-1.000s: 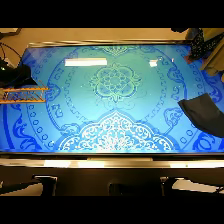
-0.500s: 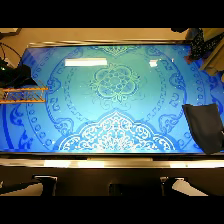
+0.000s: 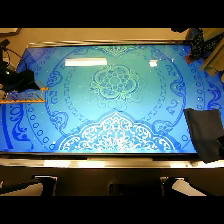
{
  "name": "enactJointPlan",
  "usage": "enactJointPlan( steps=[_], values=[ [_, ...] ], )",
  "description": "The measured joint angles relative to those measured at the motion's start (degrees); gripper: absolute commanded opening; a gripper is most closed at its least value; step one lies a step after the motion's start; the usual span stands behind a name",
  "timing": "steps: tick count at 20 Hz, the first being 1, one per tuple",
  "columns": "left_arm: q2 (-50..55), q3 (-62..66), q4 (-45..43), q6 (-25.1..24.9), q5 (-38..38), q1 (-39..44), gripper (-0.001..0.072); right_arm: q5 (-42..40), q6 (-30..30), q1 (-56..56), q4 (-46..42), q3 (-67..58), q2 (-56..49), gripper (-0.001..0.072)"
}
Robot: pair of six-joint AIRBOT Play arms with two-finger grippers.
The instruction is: Fold the clothes and pants, and hang the long-sleeved shirts on hangers.
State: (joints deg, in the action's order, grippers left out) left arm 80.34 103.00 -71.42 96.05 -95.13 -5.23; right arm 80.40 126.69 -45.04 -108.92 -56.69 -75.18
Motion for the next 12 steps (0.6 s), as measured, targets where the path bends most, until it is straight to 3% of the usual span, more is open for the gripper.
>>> enactJointPlan(
  steps=[2, 3, 5, 10, 12],
  values=[
    [0.0, -0.6, 0.0, 0.0, 0.0, 0.0, 0.0016, 0.6, 0.0, 0.0, -0.8, 0.2, 0.0, 0.0096],
    [-0.1, -0.7, 0.0, 0.0, 0.1, 0.0, 0.0016, 0.9, 0.0, 0.0, -1.1, 0.3, 0.0, 0.0147],
    [-0.2, -0.9, 0.0, -0.1, 0.1, 0.0, 0.0016, 2.1, -0.4, 0.0, -1.7, 0.4, 0.0, 0.0411],
    [-1.1, -1.2, 0.0, -1.0, 0.1, 0.0, 0.0015, 2.6, -2.8, 0.0, -2.7, 0.2, 1.4, 0.0407],
    [-1.5, -1.2, 0.0, -1.4, 0.3, 0.0, 0.0016, -0.9, -5.1, 0.0, -0.7, -0.8, 3.6, 0.0298]
  ],
)
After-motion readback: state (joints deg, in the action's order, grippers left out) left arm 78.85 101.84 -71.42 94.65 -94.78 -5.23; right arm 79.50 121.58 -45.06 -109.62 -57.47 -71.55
